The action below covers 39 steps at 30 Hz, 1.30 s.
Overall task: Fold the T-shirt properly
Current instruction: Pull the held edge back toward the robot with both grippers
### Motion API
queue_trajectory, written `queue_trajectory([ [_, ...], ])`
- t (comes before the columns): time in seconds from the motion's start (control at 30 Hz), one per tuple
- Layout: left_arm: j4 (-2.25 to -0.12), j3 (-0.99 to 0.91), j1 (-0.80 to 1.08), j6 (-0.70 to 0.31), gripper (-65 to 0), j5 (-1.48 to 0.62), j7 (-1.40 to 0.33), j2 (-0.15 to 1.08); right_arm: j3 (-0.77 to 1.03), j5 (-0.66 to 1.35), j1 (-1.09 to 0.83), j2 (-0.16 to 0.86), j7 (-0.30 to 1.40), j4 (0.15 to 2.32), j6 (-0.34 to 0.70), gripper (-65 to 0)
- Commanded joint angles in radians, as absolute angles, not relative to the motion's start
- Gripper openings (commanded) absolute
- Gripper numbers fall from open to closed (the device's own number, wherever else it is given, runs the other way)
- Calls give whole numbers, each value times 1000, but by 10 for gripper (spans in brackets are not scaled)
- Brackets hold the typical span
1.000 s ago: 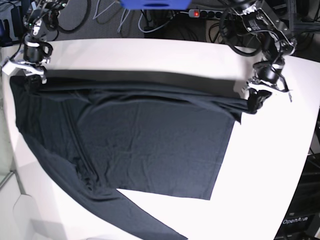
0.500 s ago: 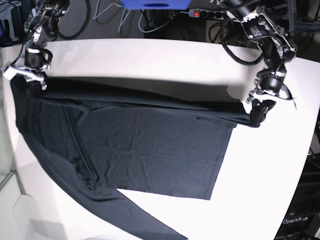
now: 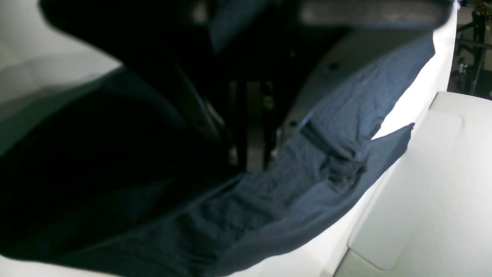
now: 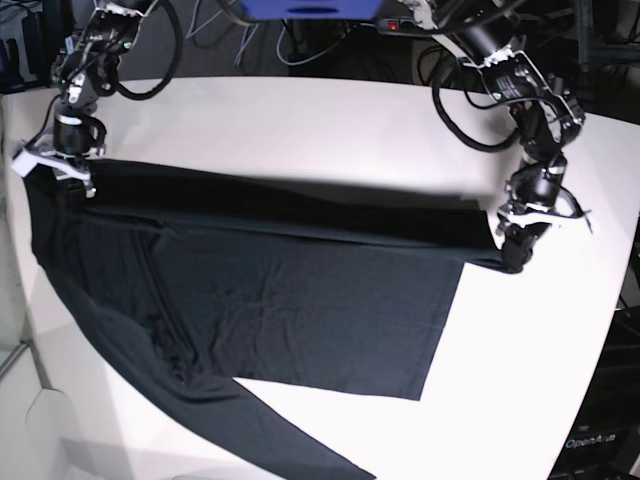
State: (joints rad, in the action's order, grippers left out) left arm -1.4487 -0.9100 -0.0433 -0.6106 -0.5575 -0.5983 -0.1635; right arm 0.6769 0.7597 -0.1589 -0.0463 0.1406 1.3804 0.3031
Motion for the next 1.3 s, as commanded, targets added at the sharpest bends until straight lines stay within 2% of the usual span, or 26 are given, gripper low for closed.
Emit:
queue_trajectory([
  [0.0, -1445, -908, -58, -619, -647, -568, -553, -157, 679, 766, -150, -35, 111, 1380, 312, -650],
  [0.23, -1356, -908, -107, -624, -647, -504, -529, -157, 679, 766, -114, -24, 108, 1317, 312, -650],
  [0.77, -1305, -914, -199, -619, -647, -427, -529, -157, 679, 766, -85, -24, 108, 1313, 312, -650],
  [0.9, -1303, -914, -185, -618, -644, -426, -529, -157, 684, 768, -93, -24, 108, 1313, 312, -602],
  [1.0, -1308, -914, -173, -613, -590, -426, -529, -157, 682, 768, -111, -24, 108, 1317, 311, -548],
  [1.07, -1311, -914, -171, -565, -535, -427, -529, -157, 680, 768, -111, -24, 116, 1317, 311, -502],
  [1.13, -1311, -914, -165, -521, -514, -430, -529, -157, 680, 768, -113, -24, 113, 1317, 311, -469],
  [1.27, -1311, -909, -162, -509, -513, -427, -529, -157, 680, 768, -113, -24, 108, 1316, 311, -457],
])
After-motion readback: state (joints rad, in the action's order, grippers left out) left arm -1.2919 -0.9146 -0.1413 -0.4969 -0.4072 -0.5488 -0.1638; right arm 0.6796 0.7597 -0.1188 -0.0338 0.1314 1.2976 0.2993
